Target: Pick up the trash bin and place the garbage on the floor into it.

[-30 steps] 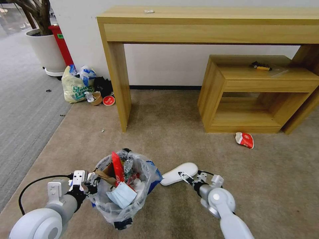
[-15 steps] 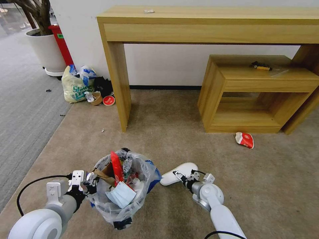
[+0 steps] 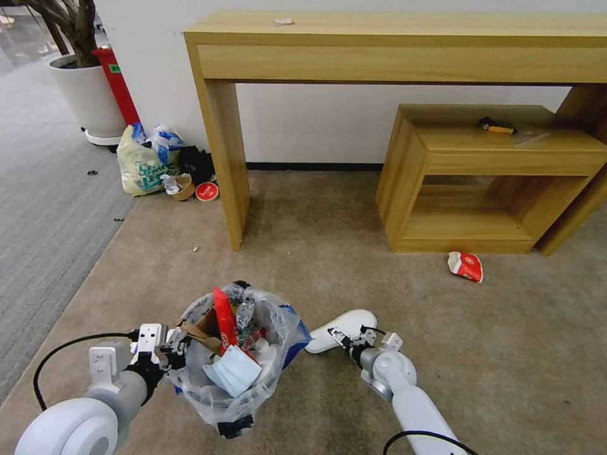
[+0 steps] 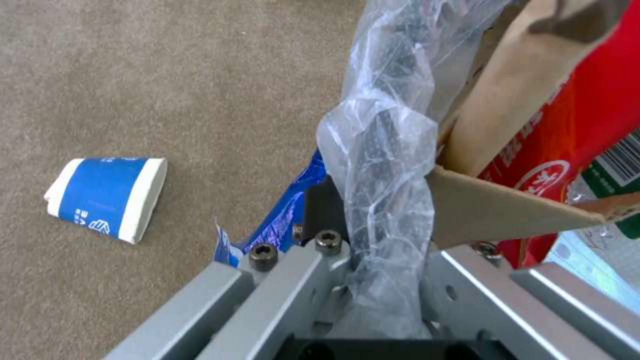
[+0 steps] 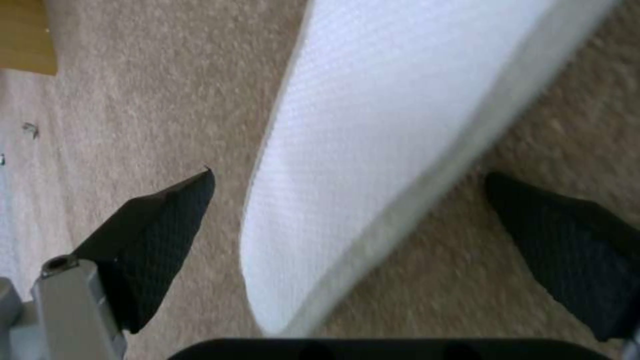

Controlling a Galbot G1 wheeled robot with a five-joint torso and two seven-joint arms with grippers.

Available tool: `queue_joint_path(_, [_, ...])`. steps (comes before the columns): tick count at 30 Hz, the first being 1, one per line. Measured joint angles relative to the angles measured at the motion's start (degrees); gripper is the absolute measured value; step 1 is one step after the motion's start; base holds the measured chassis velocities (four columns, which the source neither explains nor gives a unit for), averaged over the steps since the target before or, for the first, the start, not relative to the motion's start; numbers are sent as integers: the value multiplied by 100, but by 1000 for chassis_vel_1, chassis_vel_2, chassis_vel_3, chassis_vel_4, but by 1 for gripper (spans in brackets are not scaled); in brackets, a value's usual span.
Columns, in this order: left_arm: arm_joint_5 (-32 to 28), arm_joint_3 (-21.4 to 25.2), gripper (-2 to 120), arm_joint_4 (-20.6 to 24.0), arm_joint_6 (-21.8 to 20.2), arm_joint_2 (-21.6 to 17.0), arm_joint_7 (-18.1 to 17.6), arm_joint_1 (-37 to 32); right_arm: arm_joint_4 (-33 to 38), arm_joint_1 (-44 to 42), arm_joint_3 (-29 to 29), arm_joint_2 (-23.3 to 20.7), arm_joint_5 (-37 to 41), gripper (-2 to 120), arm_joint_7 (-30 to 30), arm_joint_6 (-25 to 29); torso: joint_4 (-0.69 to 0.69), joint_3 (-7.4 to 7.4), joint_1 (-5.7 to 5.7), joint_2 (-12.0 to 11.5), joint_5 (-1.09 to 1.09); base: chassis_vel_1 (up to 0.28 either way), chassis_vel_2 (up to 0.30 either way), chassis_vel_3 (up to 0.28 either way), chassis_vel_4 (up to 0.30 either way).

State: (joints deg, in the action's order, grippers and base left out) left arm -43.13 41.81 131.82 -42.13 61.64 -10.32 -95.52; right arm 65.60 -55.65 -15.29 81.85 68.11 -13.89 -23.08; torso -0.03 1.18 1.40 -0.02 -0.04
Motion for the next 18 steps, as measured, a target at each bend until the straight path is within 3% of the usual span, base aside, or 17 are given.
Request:
queue_joint_path(11, [-44,33,0,-12,0,-39,9,12,-448,206,82,58,-533,100,522,199,2,-1,-2,4,5,0,0,0,0])
queue_joint_path(18, [-69,26,0,-58,0,-61,15,59,-541,258,90,69,-627,86,556,219,-2,0,-2,5,0,0,0,0,0])
